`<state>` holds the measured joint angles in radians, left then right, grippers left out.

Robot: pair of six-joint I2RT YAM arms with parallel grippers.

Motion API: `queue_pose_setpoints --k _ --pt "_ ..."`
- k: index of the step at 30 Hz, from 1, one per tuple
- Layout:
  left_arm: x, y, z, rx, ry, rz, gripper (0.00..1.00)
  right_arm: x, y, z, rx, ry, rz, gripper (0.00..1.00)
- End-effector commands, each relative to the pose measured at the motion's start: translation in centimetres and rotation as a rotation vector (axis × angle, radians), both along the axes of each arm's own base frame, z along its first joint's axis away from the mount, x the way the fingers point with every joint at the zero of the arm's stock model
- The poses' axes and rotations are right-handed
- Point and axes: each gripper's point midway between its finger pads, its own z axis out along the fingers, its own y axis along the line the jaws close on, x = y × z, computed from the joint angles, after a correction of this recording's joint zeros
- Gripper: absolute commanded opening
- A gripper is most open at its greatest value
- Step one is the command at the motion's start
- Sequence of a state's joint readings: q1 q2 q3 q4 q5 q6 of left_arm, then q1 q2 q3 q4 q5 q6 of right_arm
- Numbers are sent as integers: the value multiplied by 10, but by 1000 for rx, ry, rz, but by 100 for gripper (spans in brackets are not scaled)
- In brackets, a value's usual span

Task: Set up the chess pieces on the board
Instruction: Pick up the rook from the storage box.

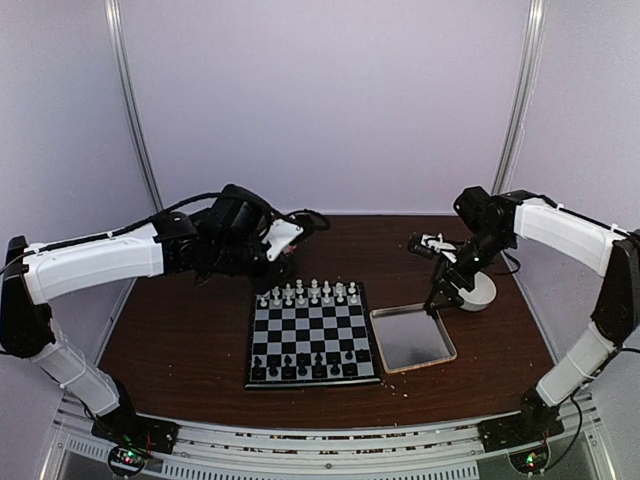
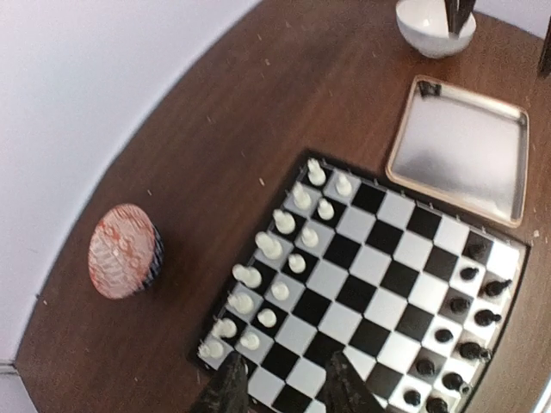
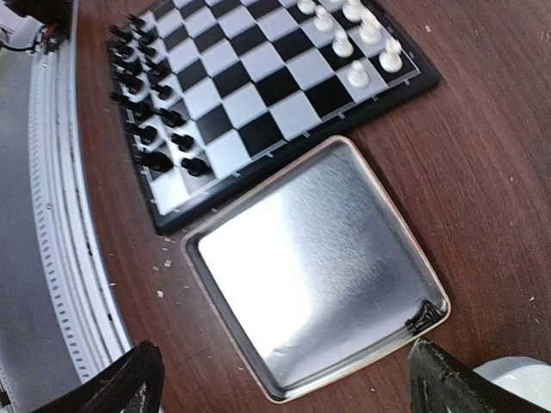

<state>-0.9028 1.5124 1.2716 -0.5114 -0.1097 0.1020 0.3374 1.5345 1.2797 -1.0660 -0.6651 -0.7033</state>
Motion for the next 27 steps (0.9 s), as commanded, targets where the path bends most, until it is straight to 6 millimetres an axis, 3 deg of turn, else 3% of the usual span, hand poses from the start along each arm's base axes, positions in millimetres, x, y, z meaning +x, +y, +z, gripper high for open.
queue_pose_setpoints --k 1,4,5,8,12,14,16,17,19,20,21,22,24,26,27 --pt "35 -30 65 -327 -188 89 36 37 -30 -54 -257 -7 -113 100" --pt "38 -46 70 -382 -165 68 36 55 -43 -66 -340 -70 -183 90" --pt "39 -50 71 -394 -154 62 36 60 -47 -70 -369 -67 -209 80" --pt "36 -60 62 -402 -109 30 35 71 -55 -82 -434 -62 -257 69" --pt "32 -65 50 -412 -67 15 35 75 -52 -92 -468 -74 -254 59" --pt "30 -65 48 -416 -56 13 35 74 -44 -86 -451 -89 -253 53" --pt "30 -62 49 -417 -60 22 35 80 -38 -58 -423 -194 -272 54" --pt "31 -60 50 -415 -67 29 35 86 -36 -39 -405 -282 -291 60" --pt "33 -56 54 -410 -93 44 35 100 -37 13 -343 -444 -369 66" --pt "34 -54 56 -403 -108 52 36 107 -40 38 -307 -503 -414 74" --pt "36 -51 59 -398 -124 63 37 114 -45 60 -267 -547 -469 92" --pt "39 -48 62 -392 -142 79 39 119 -47 79 -218 -572 -502 99" --pt "45 -42 68 -387 -171 115 46 120 -45 96 -121 -548 -510 100" --pt "51 -35 73 -398 -189 158 53 110 -29 93 -40 -463 -410 97" --pt "53 -31 75 -409 -196 179 57 107 -24 86 -39 -424 -376 86"
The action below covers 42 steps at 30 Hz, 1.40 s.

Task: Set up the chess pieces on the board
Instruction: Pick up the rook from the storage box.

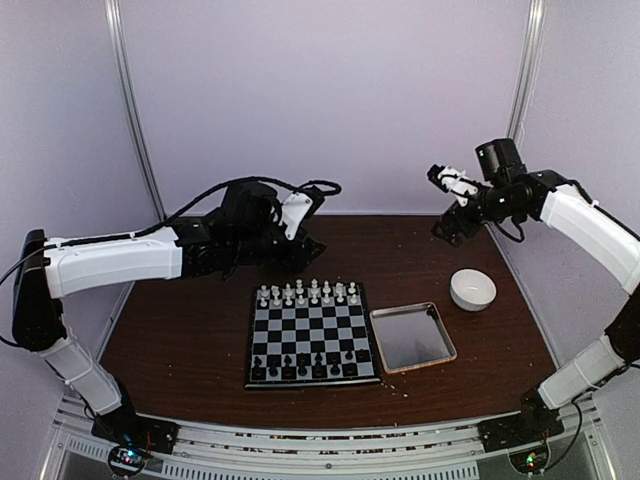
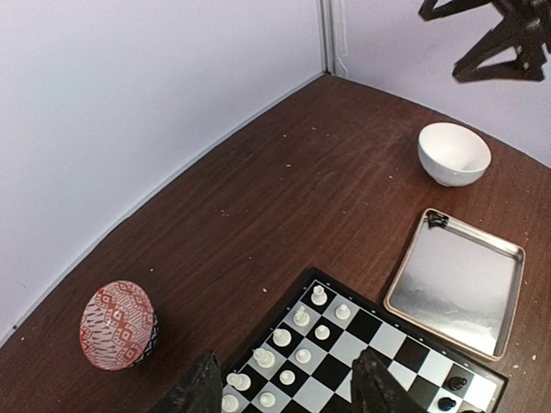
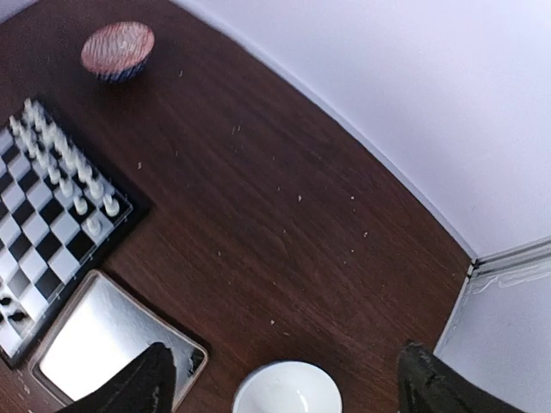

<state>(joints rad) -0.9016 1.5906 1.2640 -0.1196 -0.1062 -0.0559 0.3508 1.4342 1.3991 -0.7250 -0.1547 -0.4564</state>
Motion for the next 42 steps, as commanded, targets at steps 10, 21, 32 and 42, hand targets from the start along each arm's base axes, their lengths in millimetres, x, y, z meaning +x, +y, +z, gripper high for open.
queue_pose_setpoints --k 10,21,32,42 --pt "18 31 22 -88 -40 167 63 -29 3 -158 -139 575 -17 38" --pt "17 28 6 -65 -1 164 61 -54 10 -208 -195 720 -7 26" --pt "15 24 -1 -67 22 145 61 -60 -4 -229 -310 744 -65 28" --pt "15 19 -5 -73 39 130 60 -57 -5 -226 -329 718 -82 32"
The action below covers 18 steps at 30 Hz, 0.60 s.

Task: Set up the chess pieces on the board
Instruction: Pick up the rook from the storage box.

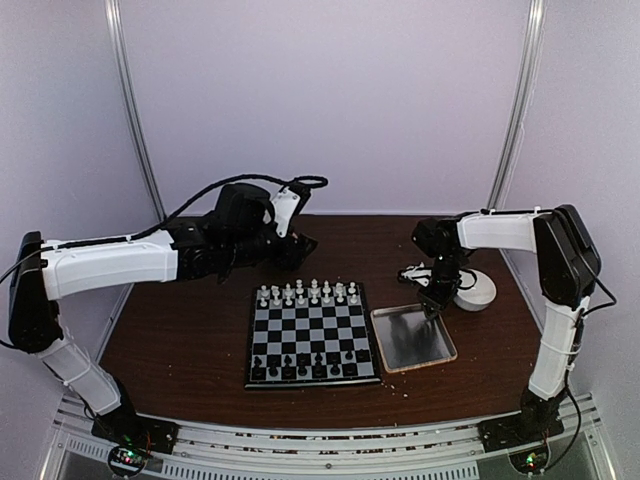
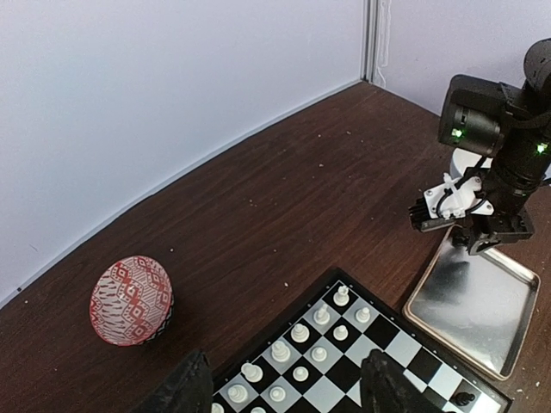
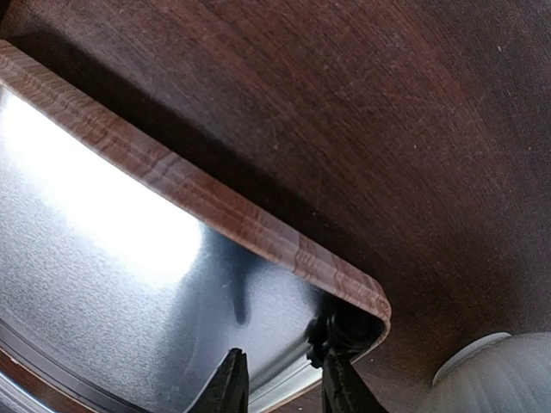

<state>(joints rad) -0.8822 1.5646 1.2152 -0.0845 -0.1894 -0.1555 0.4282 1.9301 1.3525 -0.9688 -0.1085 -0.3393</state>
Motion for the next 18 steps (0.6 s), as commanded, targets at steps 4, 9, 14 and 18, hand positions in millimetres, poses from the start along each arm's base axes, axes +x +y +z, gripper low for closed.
queue_pose_setpoints --k 4,9,14,18 --pt "1 -5 -5 -22 22 -16 59 0 -9 -7 -76 -8 -14 43" --pt "0 -6 -6 -26 28 -21 59 2 -8 -8 -101 12 -17 54" --pt "-1 -6 -7 -23 29 -23 59 -7 10 -5 -5 81 0 50" --pt "-1 -5 -9 -23 33 -22 58 -5 13 -2 13 64 -2 44"
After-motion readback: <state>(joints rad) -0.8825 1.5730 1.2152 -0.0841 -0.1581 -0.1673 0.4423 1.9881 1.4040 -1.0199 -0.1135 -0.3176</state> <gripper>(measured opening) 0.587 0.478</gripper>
